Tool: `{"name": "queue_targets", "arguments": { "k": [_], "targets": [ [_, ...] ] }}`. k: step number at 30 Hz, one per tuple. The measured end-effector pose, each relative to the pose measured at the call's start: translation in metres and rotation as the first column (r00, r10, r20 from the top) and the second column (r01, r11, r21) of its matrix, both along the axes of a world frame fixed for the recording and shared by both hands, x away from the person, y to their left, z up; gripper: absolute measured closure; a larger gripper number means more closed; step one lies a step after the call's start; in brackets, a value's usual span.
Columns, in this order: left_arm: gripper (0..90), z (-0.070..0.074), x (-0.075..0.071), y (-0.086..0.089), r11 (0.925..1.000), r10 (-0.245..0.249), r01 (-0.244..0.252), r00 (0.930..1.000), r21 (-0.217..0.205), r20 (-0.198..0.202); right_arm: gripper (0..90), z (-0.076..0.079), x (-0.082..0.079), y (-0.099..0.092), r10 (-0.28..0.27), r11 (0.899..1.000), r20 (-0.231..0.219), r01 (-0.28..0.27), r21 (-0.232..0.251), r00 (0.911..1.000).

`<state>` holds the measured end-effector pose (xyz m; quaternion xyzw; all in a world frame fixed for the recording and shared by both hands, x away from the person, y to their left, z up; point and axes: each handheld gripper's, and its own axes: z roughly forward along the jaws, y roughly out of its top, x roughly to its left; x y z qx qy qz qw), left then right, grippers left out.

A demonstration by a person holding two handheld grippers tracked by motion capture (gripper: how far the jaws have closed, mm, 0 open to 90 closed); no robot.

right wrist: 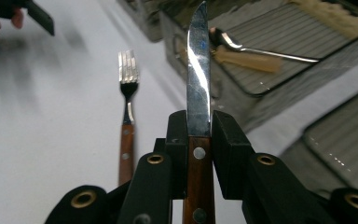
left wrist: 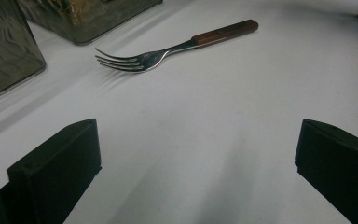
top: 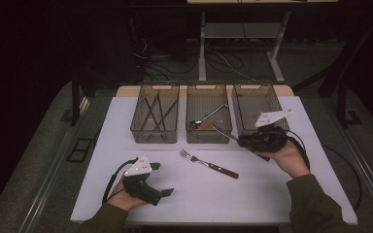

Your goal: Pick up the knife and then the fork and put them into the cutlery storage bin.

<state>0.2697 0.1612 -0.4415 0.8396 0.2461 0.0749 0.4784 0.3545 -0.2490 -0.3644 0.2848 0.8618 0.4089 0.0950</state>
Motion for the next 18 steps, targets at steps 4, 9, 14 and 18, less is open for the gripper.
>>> {"name": "queue_targets", "arguments": {
  "k": [4, 9, 14, 18],
  "targets": [
    [0.0, 0.000, 0.000, 0.000, 1.0000, -0.002, 0.002, 1.0000, 0.000, 0.000, 76.9, 0.013, 0.009, -0.013, -0.043, 0.999, 0.006, 0.044, -0.011, 0.9990],
    [0.0, 0.000, 0.000, 0.000, 1.0000, -0.004, 0.004, 1.0000, -0.001, 0.002, 76.9, 0.029, 0.022, -0.027, -0.104, 0.994, 0.014, 0.104, -0.021, 0.9945],
    [0.0, 0.001, -0.001, 0.000, 1.0000, 0.000, 0.000, 1.0000, -0.004, -0.003, 76.8, 0.036, 0.042, -0.039, -0.173, 0.984, 0.010, 0.174, -0.026, 0.9848],
    [0.0, 0.001, -0.001, 0.000, 1.0000, -0.001, 0.001, 1.0000, -0.007, -0.005, 76.9, 0.037, 0.059, -0.047, -0.210, 0.977, 0.007, 0.210, -0.036, 0.9777]
  ]
}}
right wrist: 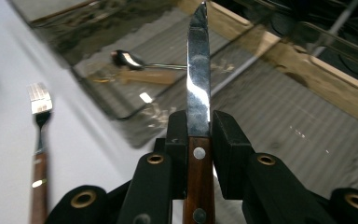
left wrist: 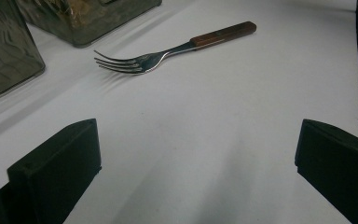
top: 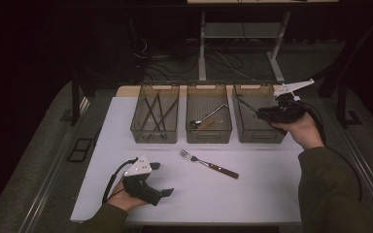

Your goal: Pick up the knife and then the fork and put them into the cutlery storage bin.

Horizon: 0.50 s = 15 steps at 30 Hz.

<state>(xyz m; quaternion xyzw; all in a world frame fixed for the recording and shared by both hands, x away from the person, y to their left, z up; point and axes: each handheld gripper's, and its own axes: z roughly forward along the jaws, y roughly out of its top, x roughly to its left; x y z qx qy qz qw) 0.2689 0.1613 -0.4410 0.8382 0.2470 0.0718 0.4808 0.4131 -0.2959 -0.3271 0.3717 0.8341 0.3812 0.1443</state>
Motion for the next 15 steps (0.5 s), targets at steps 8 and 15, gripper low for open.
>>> {"name": "queue_targets", "arguments": {
  "k": [8, 15],
  "targets": [
    [0.0, 0.001, -0.001, 0.000, 1.0000, 0.001, -0.001, 1.0000, -0.006, 0.000, 76.8, -0.012, 0.035, -0.018, -0.084, 0.996, -0.039, 0.084, -0.009, 0.9957],
    [0.0, 0.000, 0.000, 0.001, 1.0000, -0.001, 0.001, 1.0000, -0.003, -0.004, 76.8, -0.033, 0.058, -0.027, -0.144, 0.990, -0.092, 0.143, -0.007, 0.9854]
  ]
}}
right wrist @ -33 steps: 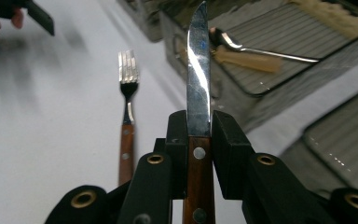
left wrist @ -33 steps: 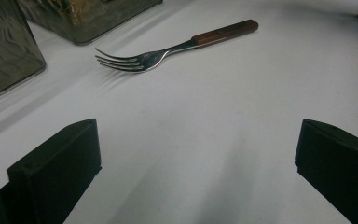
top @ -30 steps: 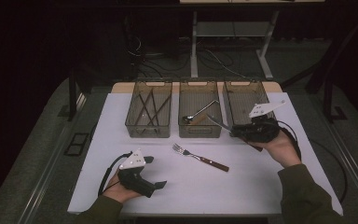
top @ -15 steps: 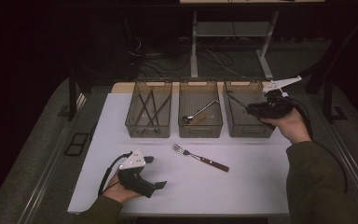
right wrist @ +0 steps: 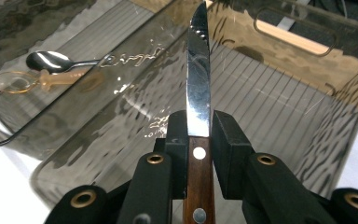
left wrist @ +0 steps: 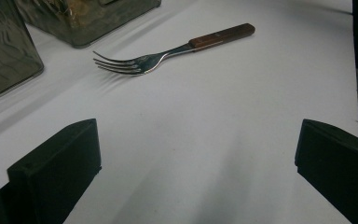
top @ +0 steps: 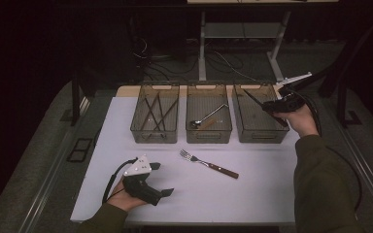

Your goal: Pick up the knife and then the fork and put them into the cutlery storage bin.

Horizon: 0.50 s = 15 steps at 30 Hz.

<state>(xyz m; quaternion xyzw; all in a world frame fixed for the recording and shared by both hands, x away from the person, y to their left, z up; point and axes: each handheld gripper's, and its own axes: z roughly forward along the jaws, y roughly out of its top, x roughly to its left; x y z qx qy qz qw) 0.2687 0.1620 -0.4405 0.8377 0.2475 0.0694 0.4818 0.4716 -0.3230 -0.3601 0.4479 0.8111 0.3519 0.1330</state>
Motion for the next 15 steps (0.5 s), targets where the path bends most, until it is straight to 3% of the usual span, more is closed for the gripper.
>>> {"name": "queue_targets", "arguments": {
  "k": [4, 6, 7, 11, 15],
  "targets": [
    [0.0, 0.001, -0.001, 0.000, 1.0000, 0.002, -0.002, 1.0000, 0.003, 0.002, 76.6, -0.011, 0.006, 0.003, -0.013, 0.998, -0.025, 0.011, -0.056, 0.9996],
    [0.0, 0.001, -0.001, 0.000, 1.0000, 0.001, -0.001, 1.0000, 0.002, 0.002, 70.6, -0.015, 0.007, 0.003, -0.037, 0.996, -0.013, 0.036, -0.084, 0.9992],
    [0.0, 0.001, -0.001, 0.000, 1.0000, -0.001, 0.001, 1.0000, 0.003, 0.002, 60.1, -0.016, 0.008, 0.003, -0.042, 0.997, -0.023, 0.040, -0.066, 0.9989],
    [0.0, 0.000, -0.001, -0.001, 1.0000, -0.001, 0.001, 1.0000, -0.001, 0.001, 45.0, -0.014, 0.003, 0.003, -0.050, 0.999, -0.008, 0.050, -0.005, 0.9987],
    [0.0, 0.000, -0.002, -0.001, 1.0000, 0.000, 0.000, 1.0000, 0.000, 0.000, 41.8, -0.008, -0.007, 0.004, -0.035, 0.999, 0.025, 0.034, 0.025, 0.9991]
  ]
}}
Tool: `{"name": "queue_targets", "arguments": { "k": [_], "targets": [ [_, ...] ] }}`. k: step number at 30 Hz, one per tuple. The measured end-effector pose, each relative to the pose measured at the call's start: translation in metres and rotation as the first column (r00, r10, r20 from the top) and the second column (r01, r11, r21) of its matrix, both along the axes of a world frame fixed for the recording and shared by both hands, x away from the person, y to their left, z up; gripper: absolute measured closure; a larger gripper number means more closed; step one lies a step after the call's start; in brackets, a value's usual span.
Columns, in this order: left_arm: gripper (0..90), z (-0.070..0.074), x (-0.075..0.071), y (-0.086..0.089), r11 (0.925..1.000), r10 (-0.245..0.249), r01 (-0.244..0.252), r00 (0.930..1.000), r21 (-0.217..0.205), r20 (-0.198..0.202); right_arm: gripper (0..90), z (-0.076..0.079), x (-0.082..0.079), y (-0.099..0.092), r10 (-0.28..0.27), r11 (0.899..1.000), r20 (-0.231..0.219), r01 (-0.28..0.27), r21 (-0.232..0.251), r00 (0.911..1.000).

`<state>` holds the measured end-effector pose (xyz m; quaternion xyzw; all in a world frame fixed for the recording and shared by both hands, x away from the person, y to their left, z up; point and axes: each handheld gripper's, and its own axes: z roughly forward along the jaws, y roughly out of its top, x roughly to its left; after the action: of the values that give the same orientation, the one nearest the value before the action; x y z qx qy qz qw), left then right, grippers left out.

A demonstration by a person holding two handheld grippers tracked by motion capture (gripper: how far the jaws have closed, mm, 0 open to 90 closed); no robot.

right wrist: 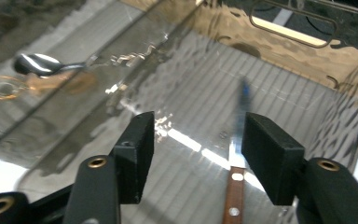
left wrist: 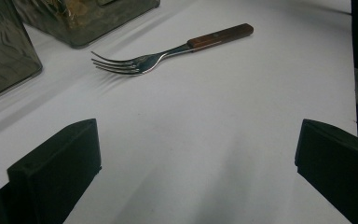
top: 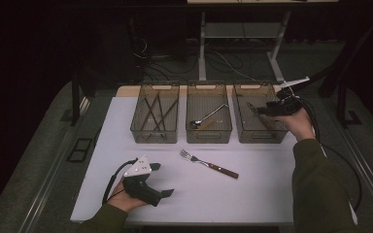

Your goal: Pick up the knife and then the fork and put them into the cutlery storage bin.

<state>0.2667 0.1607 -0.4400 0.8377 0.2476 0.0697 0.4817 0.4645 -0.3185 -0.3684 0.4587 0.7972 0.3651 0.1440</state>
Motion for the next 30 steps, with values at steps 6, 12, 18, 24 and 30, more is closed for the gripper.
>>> {"name": "queue_targets", "arguments": {
  "k": [6, 12, 18, 24, 30],
  "targets": [
    [0.0, 0.000, 0.001, 0.000, 1.0000, 0.001, -0.001, 1.0000, -0.003, 0.001, 36.4, 0.006, -0.021, 0.005, 0.029, 0.999, 0.026, -0.030, 0.029, 0.9992],
    [0.0, 0.000, 0.001, 0.000, 1.0000, 0.003, -0.003, 1.0000, 0.000, -0.001, 33.1, 0.009, -0.044, 0.011, 0.054, 0.998, 0.054, -0.055, 0.027, 0.9971],
    [0.0, 0.000, 0.000, -0.001, 1.0000, 0.004, -0.004, 1.0000, -0.005, -0.005, 32.4, 0.012, -0.071, 0.026, 0.124, 0.992, 0.079, -0.126, 0.018, 0.9891],
    [0.0, 0.000, 0.000, -0.001, 1.0000, 0.007, -0.007, 1.0000, -0.007, -0.001, 32.1, 0.010, -0.091, 0.041, 0.189, 0.981, 0.096, -0.193, 0.035, 0.9773],
    [0.0, 0.000, 0.000, -0.002, 1.0000, 0.007, -0.007, 1.0000, -0.005, 0.003, 32.1, 0.001, -0.109, 0.056, 0.244, 0.967, 0.095, -0.250, 0.053, 0.9650]
  ]
}}
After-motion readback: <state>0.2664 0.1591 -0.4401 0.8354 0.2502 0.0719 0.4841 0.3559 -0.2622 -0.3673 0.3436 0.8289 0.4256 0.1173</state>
